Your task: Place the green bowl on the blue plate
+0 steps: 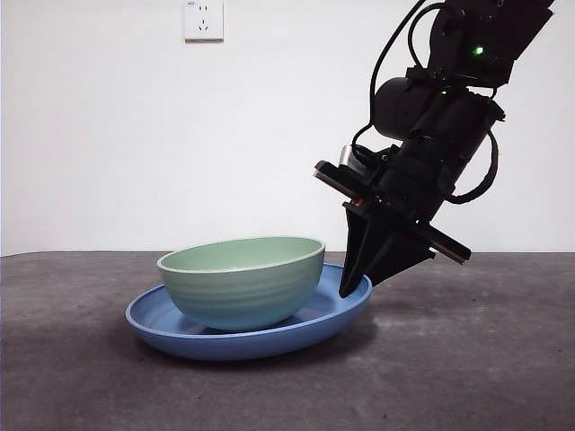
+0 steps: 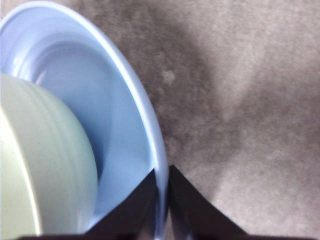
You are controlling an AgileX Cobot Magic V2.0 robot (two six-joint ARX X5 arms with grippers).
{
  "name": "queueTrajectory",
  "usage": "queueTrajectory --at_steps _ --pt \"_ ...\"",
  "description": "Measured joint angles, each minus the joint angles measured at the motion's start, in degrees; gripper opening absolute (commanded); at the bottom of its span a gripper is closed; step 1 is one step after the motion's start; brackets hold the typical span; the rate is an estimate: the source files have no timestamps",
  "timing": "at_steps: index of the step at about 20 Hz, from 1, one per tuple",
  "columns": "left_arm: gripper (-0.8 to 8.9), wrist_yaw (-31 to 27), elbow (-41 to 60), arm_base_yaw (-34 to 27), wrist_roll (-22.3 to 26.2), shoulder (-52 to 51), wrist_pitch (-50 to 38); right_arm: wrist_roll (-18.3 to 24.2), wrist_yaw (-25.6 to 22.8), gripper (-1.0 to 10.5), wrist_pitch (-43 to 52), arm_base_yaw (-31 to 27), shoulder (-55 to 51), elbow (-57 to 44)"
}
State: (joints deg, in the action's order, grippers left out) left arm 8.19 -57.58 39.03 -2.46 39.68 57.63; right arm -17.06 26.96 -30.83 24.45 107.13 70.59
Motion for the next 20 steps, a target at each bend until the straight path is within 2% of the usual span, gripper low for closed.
queueTrajectory --at_steps 2,5,9,11,14,18,20 --pt "5.99 0.0 0.0 0.0 0.0 0.0 0.0 -0.2 -2.2 2.1 -0.2 0.0 0.0 0.0" --pt "5.98 0.0 0.0 0.0 0.0 0.0 0.0 -0.4 -6.1 2.1 -2.2 -0.3 0.0 0.7" --pt "5.99 0.0 0.0 0.0 0.0 0.0 0.0 1.3 -7.5 2.2 -9.6 -2.2 -1.0 5.4" --pt "5.99 0.0 0.0 0.0 0.0 0.0 0.0 3.3 -7.8 2.9 -12.8 -2.8 -4.4 6.5" --pt "5.99 0.0 0.0 0.0 0.0 0.0 0.0 6.5 -12.5 5.0 -17.9 -2.6 -11.6 6.6" --pt "5.99 0.0 0.0 0.0 0.0 0.0 0.0 9.7 -17.5 5.6 -27.3 -1.7 -21.2 6.6" --pt "5.99 0.0 0.0 0.0 0.0 0.0 0.0 10.7 -19.3 6.0 -28.6 -1.0 -26.5 6.6"
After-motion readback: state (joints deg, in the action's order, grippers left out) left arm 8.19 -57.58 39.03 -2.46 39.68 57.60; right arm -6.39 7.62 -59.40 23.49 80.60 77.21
